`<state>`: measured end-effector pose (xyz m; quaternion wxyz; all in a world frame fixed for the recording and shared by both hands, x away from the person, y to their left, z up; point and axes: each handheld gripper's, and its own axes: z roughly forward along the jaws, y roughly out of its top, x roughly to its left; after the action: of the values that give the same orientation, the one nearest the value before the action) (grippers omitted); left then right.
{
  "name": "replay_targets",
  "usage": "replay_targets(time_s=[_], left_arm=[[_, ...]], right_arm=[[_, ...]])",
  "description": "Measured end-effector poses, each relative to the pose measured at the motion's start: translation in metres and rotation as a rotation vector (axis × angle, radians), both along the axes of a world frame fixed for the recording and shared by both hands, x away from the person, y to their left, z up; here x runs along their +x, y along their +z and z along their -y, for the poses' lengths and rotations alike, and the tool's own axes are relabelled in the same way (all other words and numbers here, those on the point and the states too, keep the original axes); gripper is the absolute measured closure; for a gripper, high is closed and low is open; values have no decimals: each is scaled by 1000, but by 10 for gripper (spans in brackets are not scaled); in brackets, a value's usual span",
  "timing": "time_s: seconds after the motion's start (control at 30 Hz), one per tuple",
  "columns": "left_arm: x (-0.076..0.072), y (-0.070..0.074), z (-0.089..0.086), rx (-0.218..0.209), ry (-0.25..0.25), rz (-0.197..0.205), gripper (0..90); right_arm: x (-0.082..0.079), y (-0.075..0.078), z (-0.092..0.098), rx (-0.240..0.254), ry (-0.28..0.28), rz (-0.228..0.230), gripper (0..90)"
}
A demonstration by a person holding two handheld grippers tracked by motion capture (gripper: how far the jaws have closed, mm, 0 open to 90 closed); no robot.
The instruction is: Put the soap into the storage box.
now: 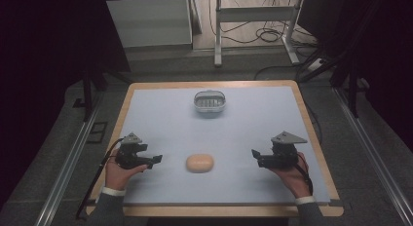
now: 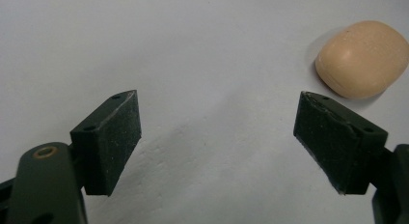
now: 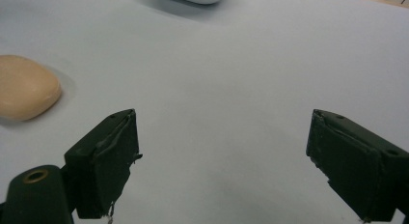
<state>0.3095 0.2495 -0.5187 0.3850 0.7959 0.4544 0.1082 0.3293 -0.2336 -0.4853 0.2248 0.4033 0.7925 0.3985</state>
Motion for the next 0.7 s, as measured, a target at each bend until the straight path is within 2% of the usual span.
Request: replay_targets(time_s=[0.3, 0.7], left_arm=[[1, -3, 3, 10, -8, -9, 172], [2, -4, 5, 14, -15, -12, 170]], right_arm=[[7, 1, -11, -9, 20, -24, 117], [12, 3, -47, -67, 141, -73, 119]])
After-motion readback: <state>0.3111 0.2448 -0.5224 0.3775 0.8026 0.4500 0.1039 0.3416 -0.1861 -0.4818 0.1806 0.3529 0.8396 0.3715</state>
